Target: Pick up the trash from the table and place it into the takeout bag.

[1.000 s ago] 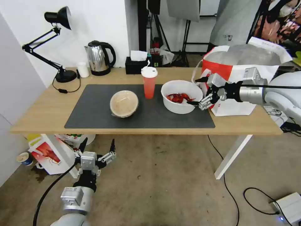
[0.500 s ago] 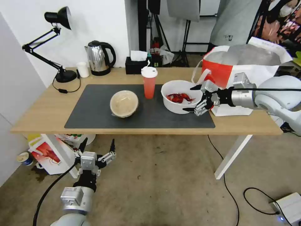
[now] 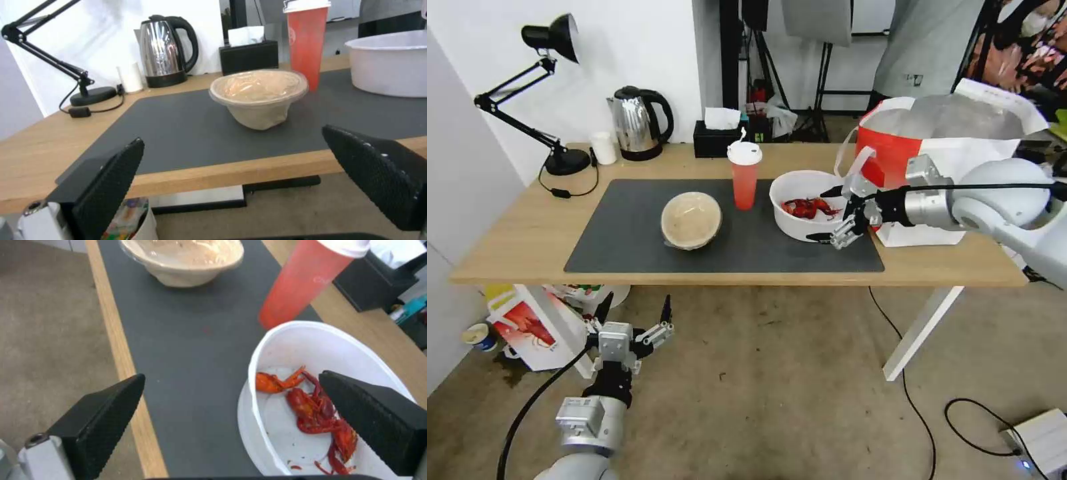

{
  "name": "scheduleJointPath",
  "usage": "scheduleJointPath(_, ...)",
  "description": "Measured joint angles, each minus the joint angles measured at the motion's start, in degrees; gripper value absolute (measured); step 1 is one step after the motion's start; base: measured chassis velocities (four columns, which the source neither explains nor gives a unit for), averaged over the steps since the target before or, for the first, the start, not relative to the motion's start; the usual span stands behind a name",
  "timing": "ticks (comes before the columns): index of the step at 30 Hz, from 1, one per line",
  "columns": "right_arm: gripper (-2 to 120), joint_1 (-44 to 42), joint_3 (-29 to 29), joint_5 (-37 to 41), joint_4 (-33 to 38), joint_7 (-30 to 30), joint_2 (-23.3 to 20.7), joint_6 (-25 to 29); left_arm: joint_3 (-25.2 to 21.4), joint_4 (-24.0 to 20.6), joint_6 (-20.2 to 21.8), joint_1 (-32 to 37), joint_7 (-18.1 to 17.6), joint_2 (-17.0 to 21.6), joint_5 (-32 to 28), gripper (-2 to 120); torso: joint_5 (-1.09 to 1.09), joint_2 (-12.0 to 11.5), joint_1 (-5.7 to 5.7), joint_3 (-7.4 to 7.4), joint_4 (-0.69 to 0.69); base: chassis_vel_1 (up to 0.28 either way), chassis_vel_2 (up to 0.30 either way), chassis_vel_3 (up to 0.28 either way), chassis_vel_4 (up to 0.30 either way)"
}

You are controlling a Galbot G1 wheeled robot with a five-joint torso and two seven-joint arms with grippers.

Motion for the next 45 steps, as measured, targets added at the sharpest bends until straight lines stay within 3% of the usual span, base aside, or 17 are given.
scheduleJointPath(14, 100, 5.0, -4.8, -1.8, -6.0, -1.8, 2.7, 0.6, 0.0, 0.0, 0.0, 0.0, 0.0, 0.0, 0.0, 100, -0.01, 0.0, 0.0, 0.0, -0.01, 0.0, 0.0, 0.0, 0.0)
scheduleJointPath(45, 100, 5.5, -9.2, -2.1, -14.3, -4.3, 9.6, 0.4, 0.0, 0.0, 0.0, 0.0, 0.0, 0.0, 0.0, 100, -0.01, 0.0, 0.0, 0.0, 0.0, 0.0, 0.0, 0.0, 0.0)
